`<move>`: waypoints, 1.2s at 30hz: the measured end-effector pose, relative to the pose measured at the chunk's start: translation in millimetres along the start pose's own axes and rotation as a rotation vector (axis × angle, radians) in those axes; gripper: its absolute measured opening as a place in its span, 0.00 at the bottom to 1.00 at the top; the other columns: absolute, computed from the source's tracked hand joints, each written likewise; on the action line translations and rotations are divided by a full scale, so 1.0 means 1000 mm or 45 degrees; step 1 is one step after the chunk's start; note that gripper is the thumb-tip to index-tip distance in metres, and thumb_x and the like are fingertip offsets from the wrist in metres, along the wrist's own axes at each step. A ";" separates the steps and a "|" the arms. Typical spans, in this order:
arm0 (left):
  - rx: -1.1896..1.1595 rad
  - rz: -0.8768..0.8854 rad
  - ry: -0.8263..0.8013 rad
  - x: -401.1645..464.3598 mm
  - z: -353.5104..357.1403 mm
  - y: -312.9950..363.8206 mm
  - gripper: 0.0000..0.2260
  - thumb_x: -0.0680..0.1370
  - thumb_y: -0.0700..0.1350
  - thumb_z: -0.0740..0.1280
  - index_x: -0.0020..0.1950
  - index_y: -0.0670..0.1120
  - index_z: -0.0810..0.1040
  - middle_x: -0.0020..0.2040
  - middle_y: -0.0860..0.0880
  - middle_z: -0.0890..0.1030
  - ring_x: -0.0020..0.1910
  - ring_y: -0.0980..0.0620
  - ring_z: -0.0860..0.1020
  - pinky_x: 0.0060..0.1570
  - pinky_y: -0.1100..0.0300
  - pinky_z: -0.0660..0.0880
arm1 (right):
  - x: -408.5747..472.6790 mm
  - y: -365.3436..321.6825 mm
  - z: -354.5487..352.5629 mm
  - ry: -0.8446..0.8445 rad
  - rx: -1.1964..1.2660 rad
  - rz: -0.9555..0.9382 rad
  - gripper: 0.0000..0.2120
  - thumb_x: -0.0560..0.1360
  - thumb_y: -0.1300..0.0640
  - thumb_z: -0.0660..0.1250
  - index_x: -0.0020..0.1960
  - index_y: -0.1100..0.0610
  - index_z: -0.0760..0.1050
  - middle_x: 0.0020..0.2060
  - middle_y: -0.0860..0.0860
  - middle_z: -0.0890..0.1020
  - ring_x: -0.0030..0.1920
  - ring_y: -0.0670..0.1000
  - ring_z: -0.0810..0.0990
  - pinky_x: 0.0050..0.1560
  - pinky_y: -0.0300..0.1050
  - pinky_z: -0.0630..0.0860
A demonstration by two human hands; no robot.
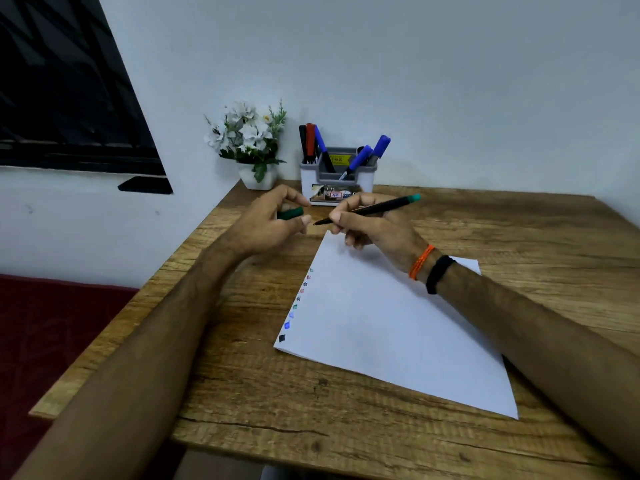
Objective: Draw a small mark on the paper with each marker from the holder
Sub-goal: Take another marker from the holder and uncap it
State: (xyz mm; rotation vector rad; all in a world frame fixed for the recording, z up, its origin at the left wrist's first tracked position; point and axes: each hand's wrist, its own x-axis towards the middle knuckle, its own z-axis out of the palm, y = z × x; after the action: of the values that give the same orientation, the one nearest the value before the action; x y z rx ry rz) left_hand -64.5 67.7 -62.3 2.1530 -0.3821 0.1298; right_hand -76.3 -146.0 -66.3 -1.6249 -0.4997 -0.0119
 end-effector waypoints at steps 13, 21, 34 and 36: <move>-0.104 0.241 -0.031 0.001 0.008 0.012 0.03 0.77 0.37 0.68 0.50 0.40 0.79 0.41 0.49 0.83 0.34 0.64 0.77 0.36 0.71 0.71 | 0.002 -0.006 -0.020 0.042 0.208 0.098 0.10 0.77 0.55 0.66 0.53 0.55 0.84 0.40 0.52 0.84 0.29 0.47 0.75 0.32 0.37 0.70; -0.009 0.254 -0.027 0.001 0.012 0.011 0.06 0.77 0.41 0.70 0.52 0.45 0.82 0.43 0.49 0.84 0.38 0.61 0.77 0.39 0.68 0.71 | 0.004 0.000 -0.017 0.023 0.149 0.048 0.06 0.78 0.60 0.67 0.52 0.60 0.81 0.41 0.56 0.86 0.26 0.49 0.78 0.29 0.41 0.71; -0.172 0.215 0.043 -0.002 0.011 0.018 0.04 0.75 0.37 0.71 0.48 0.40 0.80 0.39 0.49 0.84 0.38 0.61 0.82 0.40 0.71 0.74 | 0.008 0.005 -0.019 0.127 0.105 0.047 0.09 0.77 0.57 0.69 0.49 0.63 0.81 0.39 0.57 0.86 0.24 0.46 0.77 0.26 0.38 0.71; -0.210 0.214 0.045 -0.003 0.012 0.020 0.04 0.75 0.36 0.70 0.49 0.37 0.79 0.37 0.48 0.83 0.34 0.62 0.80 0.37 0.73 0.73 | 0.007 0.007 -0.020 0.141 0.017 -0.013 0.07 0.76 0.57 0.70 0.47 0.61 0.81 0.36 0.55 0.86 0.24 0.46 0.76 0.25 0.37 0.71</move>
State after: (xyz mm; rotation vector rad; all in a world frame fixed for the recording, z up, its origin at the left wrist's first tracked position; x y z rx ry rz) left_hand -74.5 48.4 -54.1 1.9522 -0.5346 0.2229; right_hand -61.9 -162.7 -68.1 -1.5991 -0.4221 -0.1051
